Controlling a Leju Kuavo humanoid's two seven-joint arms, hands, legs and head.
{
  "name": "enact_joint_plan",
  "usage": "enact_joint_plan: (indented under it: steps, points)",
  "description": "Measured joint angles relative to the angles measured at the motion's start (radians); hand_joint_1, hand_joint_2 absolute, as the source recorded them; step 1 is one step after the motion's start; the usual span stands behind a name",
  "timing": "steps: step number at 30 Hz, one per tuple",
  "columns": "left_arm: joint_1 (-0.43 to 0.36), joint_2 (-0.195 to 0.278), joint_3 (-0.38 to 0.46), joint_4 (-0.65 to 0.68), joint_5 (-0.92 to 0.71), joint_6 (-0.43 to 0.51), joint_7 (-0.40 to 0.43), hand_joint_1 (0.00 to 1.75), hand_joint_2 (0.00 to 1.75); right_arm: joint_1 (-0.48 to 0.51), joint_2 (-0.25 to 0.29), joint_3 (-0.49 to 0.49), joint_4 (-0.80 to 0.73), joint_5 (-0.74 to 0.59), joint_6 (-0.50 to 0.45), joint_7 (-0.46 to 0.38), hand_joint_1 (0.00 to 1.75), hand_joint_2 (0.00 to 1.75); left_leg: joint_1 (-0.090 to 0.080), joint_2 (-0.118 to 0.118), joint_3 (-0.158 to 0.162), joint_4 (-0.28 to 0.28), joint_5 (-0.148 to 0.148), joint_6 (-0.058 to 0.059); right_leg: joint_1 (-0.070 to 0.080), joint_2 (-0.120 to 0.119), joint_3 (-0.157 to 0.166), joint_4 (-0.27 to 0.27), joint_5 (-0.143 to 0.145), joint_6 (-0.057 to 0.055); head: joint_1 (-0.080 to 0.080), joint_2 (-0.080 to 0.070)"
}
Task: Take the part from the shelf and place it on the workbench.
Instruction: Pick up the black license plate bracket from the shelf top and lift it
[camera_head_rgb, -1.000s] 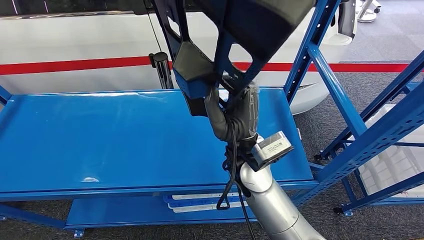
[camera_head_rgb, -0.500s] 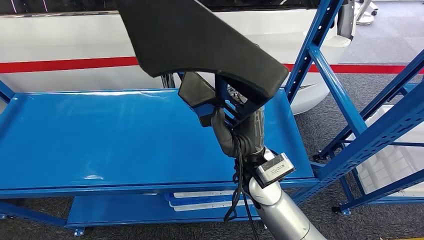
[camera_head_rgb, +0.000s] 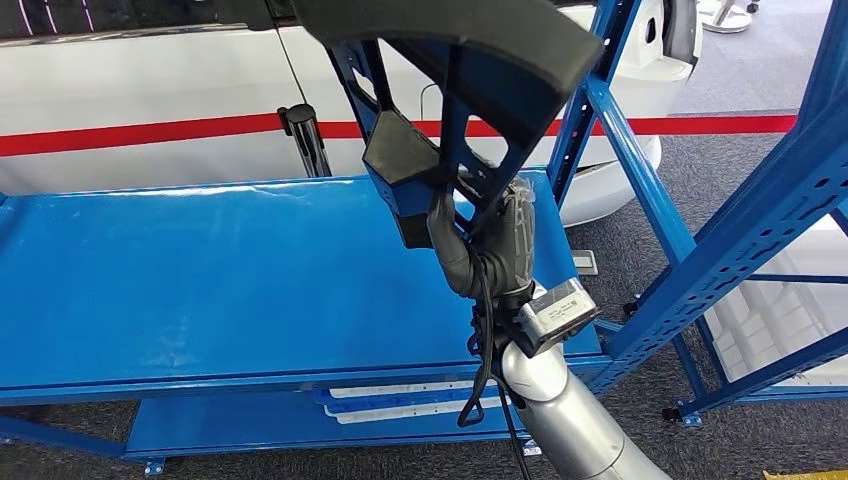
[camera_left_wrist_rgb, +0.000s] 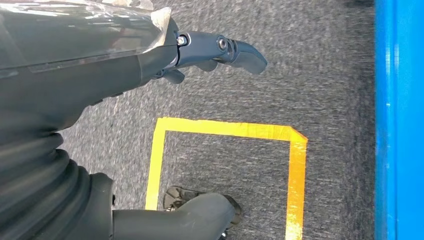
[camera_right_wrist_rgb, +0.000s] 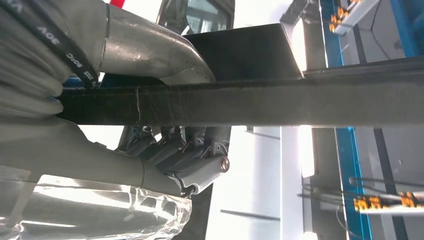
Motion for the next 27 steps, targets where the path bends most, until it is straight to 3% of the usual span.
enact_joint_plan:
  steps: [2,7,9,11,13,15,16,17,18,20,21,23,25,27]
  points:
    - [0.001,0.000,0.002,0.000,0.001,0.000,0.000,0.00,1.75,0.000,0.001,0.000,0.001,0.000,0.001,0.000,1.75,1.75,0.000,0.000,-0.015,0.025,-0.004,-0.001,0.001,-0.001,0.000,0.000,0.000,0.000,0.000,0.000]
    - [0.001,0.000,0.002,0.000,0.001,0.000,0.000,0.00,1.75,0.000,0.001,0.000,0.002,0.000,0.002,0.001,1.75,1.75,0.000,0.000,-0.017,0.026,-0.003,0.000,0.001,-0.001,0.000,0.000,0.000,0.000,0.000,0.000]
    - [0.002,0.000,0.003,0.000,0.004,0.000,0.000,0.00,1.75,-0.005,0.007,0.001,0.007,0.000,0.004,0.002,1.75,1.75,0.001,0.001,0.015,-0.055,0.059,0.004,0.002,-0.001,0.000,0.000,0.002,-0.001,0.000,0.000]
    - [0.001,0.000,0.004,0.000,0.007,0.002,-0.001,0.00,1.75,-0.026,0.021,0.002,0.020,0.004,0.008,0.007,1.75,1.75,-0.005,0.000,0.077,-0.206,0.142,0.015,0.006,-0.002,-0.002,-0.002,0.009,0.007,0.001,0.000]
    - [-0.006,-0.001,0.004,0.000,0.007,0.004,-0.003,0.00,1.75,-0.046,0.031,0.001,0.039,0.008,0.014,0.011,1.75,1.75,-0.011,0.001,0.095,-0.285,0.185,0.042,0.012,-0.003,-0.059,0.120,-0.047,0.012,0.004,0.000]
    - [-0.010,-0.002,0.004,0.000,0.007,0.005,-0.004,0.00,1.75,-0.049,0.032,0.000,0.055,0.009,0.021,0.012,1.75,1.75,-0.013,0.002,0.081,-0.294,0.208,0.063,0.015,-0.005,-0.123,0.275,-0.118,0.011,0.006,0.000]
    - [-0.010,-0.002,0.004,0.000,0.007,0.005,-0.004,0.00,1.75,-0.048,0.031,0.000,0.059,0.009,0.022,0.012,1.75,1.75,-0.015,0.002,0.078,-0.294,0.210,0.063,0.016,-0.005,-0.118,0.282,-0.120,0.015,0.006,0.000]
    - [-0.010,-0.002,0.004,0.000,0.007,0.005,-0.004,0.00,1.75,-0.047,0.031,0.000,0.062,0.010,0.022,0.012,1.75,1.75,-0.017,0.001,0.077,-0.293,0.211,0.063,0.016,-0.005,-0.092,0.246,-0.106,0.021,0.006,0.000]
    - [-0.011,-0.002,0.004,0.000,0.007,0.004,-0.004,0.00,1.75,-0.047,0.031,-0.001,0.064,0.011,0.023,0.012,1.75,1.75,-0.018,0.001,0.076,-0.292,0.212,0.062,0.018,-0.005,-0.050,0.176,-0.083,0.025,0.007,0.000]
    - [-0.013,-0.003,0.004,0.000,0.006,0.001,-0.003,0.00,1.75,-0.049,0.032,-0.001,0.067,0.014,0.024,0.012,1.75,1.75,-0.024,0.000,0.073,-0.287,0.212,0.058,0.023,-0.005,0.029,0.036,-0.046,0.022,0.006,0.000]
    - [-0.014,-0.004,0.004,0.000,0.006,0.000,-0.003,0.00,1.75,-0.049,0.033,-0.002,0.068,0.015,0.025,0.012,1.75,1.75,-0.026,0.000,0.070,-0.285,0.213,0.055,0.026,-0.005,0.048,-0.002,-0.038,0.018,0.006,0.000]
    - [-0.016,-0.005,0.005,0.000,0.006,-0.002,-0.002,0.00,1.75,-0.047,0.036,-0.002,0.072,0.017,0.025,0.012,1.75,1.75,-0.027,0.000,0.064,-0.282,0.216,0.047,0.027,-0.005,0.052,-0.015,-0.031,0.008,0.005,0.000]
    - [-0.017,-0.004,0.005,-0.001,0.006,-0.003,-0.002,0.00,1.75,-0.046,0.039,-0.003,0.074,0.017,0.026,0.012,1.75,1.75,-0.023,0.001,0.058,-0.270,0.205,0.037,0.016,-0.006,0.050,-0.021,-0.022,-0.003,0.006,0.000]
    - [-0.018,-0.004,0.004,-0.001,0.005,-0.003,-0.002,0.00,1.75,-0.046,0.044,-0.003,0.076,0.019,0.030,0.012,1.75,1.75,-0.015,0.001,0.029,-0.200,0.150,0.024,0.006,-0.008,0.048,-0.026,-0.013,-0.014,0.002,0.000]
